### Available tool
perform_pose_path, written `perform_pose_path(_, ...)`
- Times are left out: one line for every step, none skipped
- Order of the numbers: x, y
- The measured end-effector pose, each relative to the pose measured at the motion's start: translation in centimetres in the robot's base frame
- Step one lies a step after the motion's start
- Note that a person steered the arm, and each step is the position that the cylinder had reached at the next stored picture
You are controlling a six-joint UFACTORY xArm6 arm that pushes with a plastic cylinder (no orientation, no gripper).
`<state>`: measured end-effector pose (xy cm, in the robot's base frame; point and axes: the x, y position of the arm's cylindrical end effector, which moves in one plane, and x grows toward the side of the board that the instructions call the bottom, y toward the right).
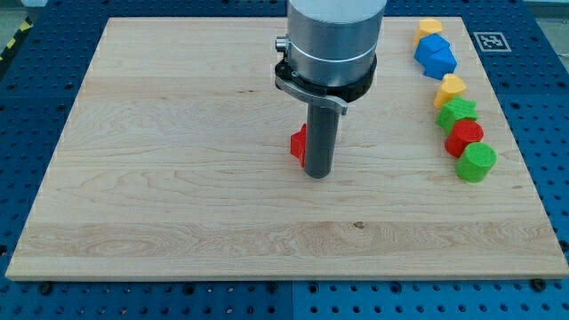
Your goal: Nudge the green circle to the bottom left of the red circle
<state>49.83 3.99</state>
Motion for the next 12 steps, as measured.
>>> perform_pose_path(0.6, 4.3)
perform_pose_path(1.9, 10.9)
perform_pose_path(2.5, 18.9)
perform_pose_path(1.9, 25.4)
perform_pose_path(1.9, 26.1)
perform_pose_path(1.2, 26.1)
perform_pose_path(-1.1, 26.2)
perform_pose_path(-1.4, 26.1)
perform_pose_path(-1.4, 25.6)
perform_pose_path(-1.0, 24.2)
perform_pose_path(-0.8, 22.2)
perform_pose_path(-0.8, 21.0)
